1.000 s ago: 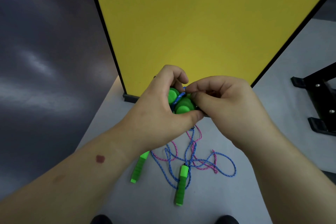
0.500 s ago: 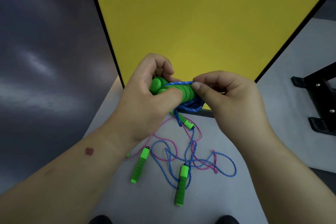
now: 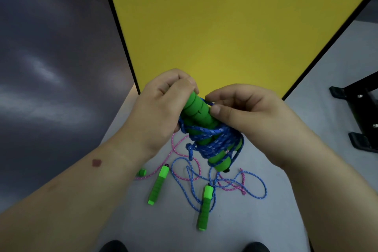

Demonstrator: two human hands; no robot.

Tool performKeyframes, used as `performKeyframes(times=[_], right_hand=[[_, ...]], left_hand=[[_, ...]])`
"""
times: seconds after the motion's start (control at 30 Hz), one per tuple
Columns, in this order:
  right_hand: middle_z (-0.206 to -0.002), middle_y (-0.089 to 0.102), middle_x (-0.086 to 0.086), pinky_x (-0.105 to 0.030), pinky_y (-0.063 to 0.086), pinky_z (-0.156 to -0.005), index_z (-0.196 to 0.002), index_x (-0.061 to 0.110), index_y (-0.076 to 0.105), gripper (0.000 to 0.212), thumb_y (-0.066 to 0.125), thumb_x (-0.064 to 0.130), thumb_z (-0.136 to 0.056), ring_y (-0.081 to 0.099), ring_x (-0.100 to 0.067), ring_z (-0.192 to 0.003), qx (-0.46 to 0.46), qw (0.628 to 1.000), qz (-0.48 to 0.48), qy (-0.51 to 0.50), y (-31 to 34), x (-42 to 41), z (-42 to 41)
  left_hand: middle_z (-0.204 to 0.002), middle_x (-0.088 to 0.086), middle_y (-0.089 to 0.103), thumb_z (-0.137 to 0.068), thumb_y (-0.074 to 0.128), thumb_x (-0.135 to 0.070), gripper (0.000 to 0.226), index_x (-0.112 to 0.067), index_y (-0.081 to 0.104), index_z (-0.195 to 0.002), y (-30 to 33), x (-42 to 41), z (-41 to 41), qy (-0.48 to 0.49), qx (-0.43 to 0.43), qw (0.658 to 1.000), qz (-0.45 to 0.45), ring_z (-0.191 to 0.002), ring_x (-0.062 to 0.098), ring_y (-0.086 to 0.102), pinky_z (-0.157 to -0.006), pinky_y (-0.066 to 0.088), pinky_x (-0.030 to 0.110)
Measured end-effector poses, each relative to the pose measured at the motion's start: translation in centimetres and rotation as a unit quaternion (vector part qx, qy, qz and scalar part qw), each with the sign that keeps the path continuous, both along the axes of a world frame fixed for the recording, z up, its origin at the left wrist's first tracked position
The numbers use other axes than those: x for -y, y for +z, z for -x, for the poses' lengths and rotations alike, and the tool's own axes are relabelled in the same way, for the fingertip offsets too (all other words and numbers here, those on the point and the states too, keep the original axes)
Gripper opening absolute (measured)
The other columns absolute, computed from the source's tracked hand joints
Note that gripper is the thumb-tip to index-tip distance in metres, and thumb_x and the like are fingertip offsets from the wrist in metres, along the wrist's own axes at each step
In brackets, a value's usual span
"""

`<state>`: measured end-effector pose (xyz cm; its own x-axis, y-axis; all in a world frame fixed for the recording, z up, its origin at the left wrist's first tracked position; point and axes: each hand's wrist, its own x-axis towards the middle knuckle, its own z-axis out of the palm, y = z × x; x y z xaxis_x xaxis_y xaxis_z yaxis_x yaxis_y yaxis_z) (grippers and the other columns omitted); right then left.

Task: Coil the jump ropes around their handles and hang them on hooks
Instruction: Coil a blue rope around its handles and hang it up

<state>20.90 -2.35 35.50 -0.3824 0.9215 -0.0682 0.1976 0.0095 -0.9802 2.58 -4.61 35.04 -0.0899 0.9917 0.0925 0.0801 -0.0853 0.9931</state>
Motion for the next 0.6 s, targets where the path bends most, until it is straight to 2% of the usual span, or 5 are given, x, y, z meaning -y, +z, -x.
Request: performKeyframes(times=[0.1,0.2,0.37,0.47,0.6], right_hand=[[-0.067,0.07,-0.002,-0.028,0.052,-0.07,-0.079,0.02,0.079,0.027,0.067,-0.002,-0.091,0.066,-0.015,-0.068,-0.063,0.996,0.056,-0.037,-0.3,-0.4,-0.2],[-0.063,0.069,-0.003,-0.023,0.05,-0.058,-0.079,0.016,0.076,0.025,0.066,-0.002,-0.092,0.064,-0.011,-0.061,-0.056,0.996,0.061,-0.045,-0.7,-0.3,0.3],[-0.095,0.074,-0.03,-0.057,0.055,-0.086,-0.085,0.013,0.08,0.023,0.063,0.001,-0.094,0.065,-0.036,-0.082,-0.043,0.986,0.161,-0.023,-0.4,0.3,0.8],[-0.099,0.078,-0.023,-0.044,0.062,-0.083,-0.097,0.007,0.078,0.023,0.055,0.011,-0.099,0.075,-0.032,-0.087,-0.073,0.972,0.223,0.001,0.0,-0.2,-0.2],[-0.098,0.079,-0.019,-0.032,0.064,-0.062,-0.103,0.003,0.077,0.043,0.054,0.039,-0.095,0.076,-0.027,-0.075,-0.126,0.957,0.262,-0.012,0.5,-0.5,-1.3]], left_hand=[[-0.072,0.028,0.04,-0.088,0.045,-0.024,0.027,0.0,0.056,-0.09,-0.1,0.1,0.0,-0.05,-0.011,0.999,0.004,-0.056,0.025,0.035,-0.042,0.027,0.023],[-0.078,0.028,0.04,-0.084,0.043,-0.024,0.02,-0.008,0.055,-0.084,-0.1,0.1,-0.2,-0.073,0.028,0.996,0.044,-0.054,0.027,0.038,-0.039,0.029,0.021],[-0.079,0.01,0.046,-0.074,0.05,-0.036,0.02,-0.02,0.063,-0.075,-0.2,0.0,-0.3,-0.017,0.129,0.985,0.116,-0.058,0.018,0.047,-0.038,0.025,0.015],[-0.089,0.013,0.049,-0.088,0.054,-0.038,0.025,-0.017,0.059,-0.076,-0.3,-0.2,-0.5,0.007,0.203,0.963,0.176,-0.078,0.029,0.063,-0.042,0.017,0.016],[-0.075,0.01,0.054,-0.096,0.051,-0.052,0.035,-0.019,0.052,-0.085,-0.7,-1.0,-0.3,0.067,0.275,0.93,0.235,-0.072,0.03,0.045,-0.065,0.025,0.038]])
